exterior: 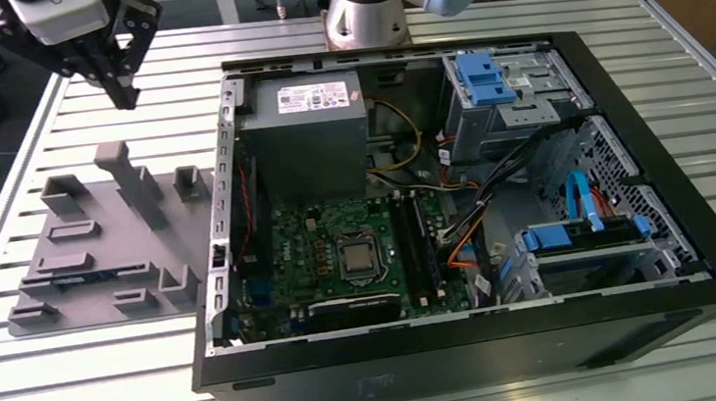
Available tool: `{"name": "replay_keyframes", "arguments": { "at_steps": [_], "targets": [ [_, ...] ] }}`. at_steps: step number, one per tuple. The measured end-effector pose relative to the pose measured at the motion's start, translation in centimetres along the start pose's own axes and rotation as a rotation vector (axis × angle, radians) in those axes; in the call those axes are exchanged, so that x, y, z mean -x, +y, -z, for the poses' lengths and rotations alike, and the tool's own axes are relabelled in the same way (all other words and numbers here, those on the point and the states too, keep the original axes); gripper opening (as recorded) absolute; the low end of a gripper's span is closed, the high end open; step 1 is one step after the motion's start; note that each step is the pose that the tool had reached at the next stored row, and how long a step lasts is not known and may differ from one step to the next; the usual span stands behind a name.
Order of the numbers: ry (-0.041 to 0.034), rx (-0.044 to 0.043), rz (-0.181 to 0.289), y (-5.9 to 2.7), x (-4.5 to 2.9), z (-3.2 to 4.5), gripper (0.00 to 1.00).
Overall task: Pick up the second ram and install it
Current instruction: 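Reach for the second ram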
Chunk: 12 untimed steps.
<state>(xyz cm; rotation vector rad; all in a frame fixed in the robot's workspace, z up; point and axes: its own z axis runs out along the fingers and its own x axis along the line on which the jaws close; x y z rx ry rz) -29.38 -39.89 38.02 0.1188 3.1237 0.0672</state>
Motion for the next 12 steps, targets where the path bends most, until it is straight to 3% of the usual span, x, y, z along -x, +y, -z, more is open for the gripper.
{"name": "replay_keyframes", "arguments": {
  "at_steps": [12],
  "targets": [
    [0.0002,0.0,0.0,-0.06,-0.7,-0.03,0.11]
  ]
}}
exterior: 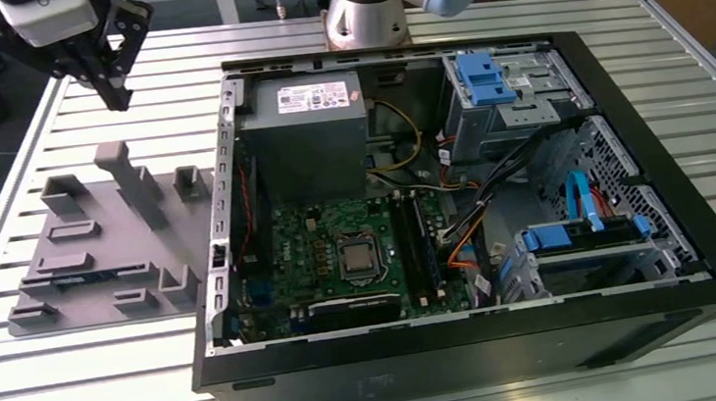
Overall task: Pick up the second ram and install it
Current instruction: 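Reach for the second ram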
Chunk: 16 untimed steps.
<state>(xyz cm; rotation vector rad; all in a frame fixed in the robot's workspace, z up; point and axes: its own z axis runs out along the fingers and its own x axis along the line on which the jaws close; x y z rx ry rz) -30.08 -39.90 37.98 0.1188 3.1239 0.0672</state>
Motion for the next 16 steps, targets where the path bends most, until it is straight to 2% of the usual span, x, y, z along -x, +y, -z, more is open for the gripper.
{"name": "replay_keyframes", "arguments": {
  "at_steps": [16],
  "targets": [
    [0.0002,0.0,0.0,-0.08,-1.04,-0.04,0.11]
  ]
}}
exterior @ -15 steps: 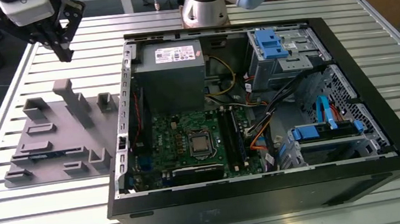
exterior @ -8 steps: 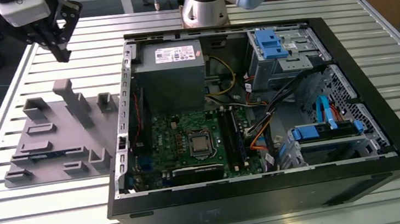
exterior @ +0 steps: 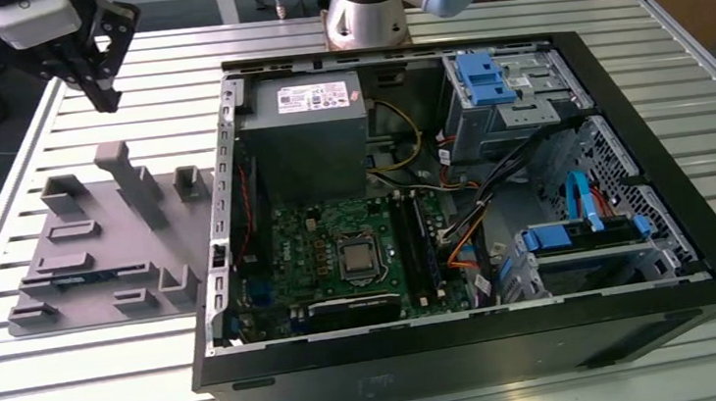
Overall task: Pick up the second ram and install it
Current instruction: 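Reach for the second ram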
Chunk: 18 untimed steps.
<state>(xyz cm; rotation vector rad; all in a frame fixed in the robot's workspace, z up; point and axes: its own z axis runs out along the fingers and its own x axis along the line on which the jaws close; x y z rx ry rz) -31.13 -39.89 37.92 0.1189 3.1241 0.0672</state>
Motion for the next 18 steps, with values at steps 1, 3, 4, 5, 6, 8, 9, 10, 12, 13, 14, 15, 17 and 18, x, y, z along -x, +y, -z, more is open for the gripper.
{"name": "replay_keyframes", "arguments": {
  "at_steps": [1,3,4,5,6,8,9,10,12,13,14,15,17,18],
  "targets": [
    [0.0,0.0,0.0,-0.01,-0.08,0.0,0.11],
    [0.0,-0.0001,0.0,-0.02,-0.21,-0.01,0.11],
    [0.0001,0.0,0.0,-0.02,-0.28,-0.01,0.11],
    [0.0,0.0,0.0,-0.03,-0.34,-0.01,0.11],
    [0.0001,0.0,0.0,-0.03,-0.4,-0.01,0.11],
    [0.0001,0.0,0.0,-0.04,-0.53,-0.02,0.11],
    [0.0001,0.0,0.0,-0.05,-0.6,-0.02,0.11],
    [0.0002,-0.0001,0.0,-0.05,-0.66,-0.02,0.11],
    [0.0001,0.0,0.0,-0.06,-0.81,-0.03,0.11],
    [0.0001,0.0,0.0,-0.07,-0.89,-0.03,0.11],
    [0.0001,-0.0001,0.0,-0.08,-1.0,-0.03,0.11],
    [0.0001,0.0,0.0,-0.09,-1.13,-0.03,0.11],
    [0.0002,-0.0001,0.0,-0.13,-1.56,-0.03,0.11],
    [0.0001,0.0,0.0,-0.15,-1.79,-0.03,0.11]
  ]
}}
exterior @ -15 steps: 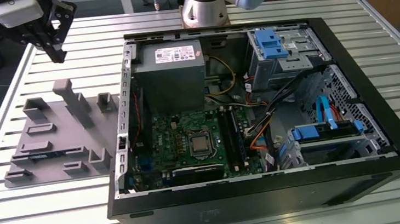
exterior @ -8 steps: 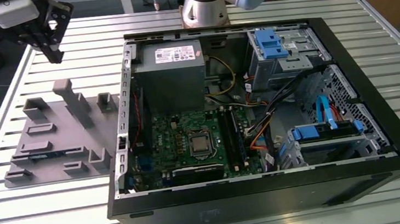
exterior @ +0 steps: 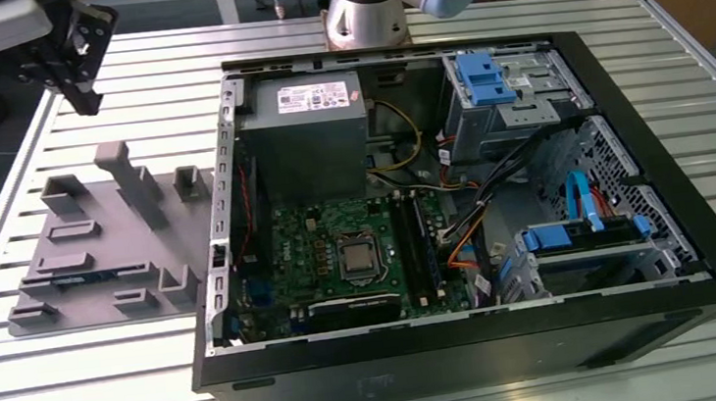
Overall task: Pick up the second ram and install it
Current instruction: 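Reach for the second ram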
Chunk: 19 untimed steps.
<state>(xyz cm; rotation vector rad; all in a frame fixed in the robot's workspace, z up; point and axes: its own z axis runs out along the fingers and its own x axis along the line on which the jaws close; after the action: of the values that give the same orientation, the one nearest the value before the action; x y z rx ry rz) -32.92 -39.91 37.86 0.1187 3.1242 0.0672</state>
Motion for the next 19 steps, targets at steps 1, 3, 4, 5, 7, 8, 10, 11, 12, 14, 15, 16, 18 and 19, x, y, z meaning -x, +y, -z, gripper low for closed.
{"name": "replay_keyframes", "arguments": {
  "at_steps": [1,3,4,5,7,8,10,11,12,14,15,16,18,19],
  "targets": [
    [0.0,-0.0001,0.0,-0.04,-0.21,0.0,0.11],
    [0.0,0.0,0.0,-0.22,-0.57,0.0,0.11],
    [0.0,-0.0001,0.0,-0.36,-0.73,0.01,0.11],
    [0.0001,-0.0001,0.0,-0.5,-0.9,0.01,0.11],
    [0.0,0.0,0.0,-0.8,-1.25,0.01,0.11],
    [-0.0001,0.0001,0.0,-0.99,-1.44,0.01,0.11],
    [0.0,0.0,0.0,-1.36,-1.84,0.02,0.11],
    [0.0,0.0,0.0,-1.53,-2.09,0.02,0.11],
    [0.0,-0.0001,0.0,-1.71,-2.41,0.02,0.11],
    [0.0001,-0.0001,0.0,-1.93,-3.15,0.03,0.11],
    [0.0,-0.0001,0.0,-2.03,-3.53,0.04,0.11],
    [-0.0001,0.0001,0.0,-2.12,-3.86,0.03,0.11],
    [0.0,-0.0001,0.0,-2.27,-4.51,0.05,0.11],
    [0.0001,-0.0001,0.0,-2.32,-4.76,0.05,0.11]
  ]
}}
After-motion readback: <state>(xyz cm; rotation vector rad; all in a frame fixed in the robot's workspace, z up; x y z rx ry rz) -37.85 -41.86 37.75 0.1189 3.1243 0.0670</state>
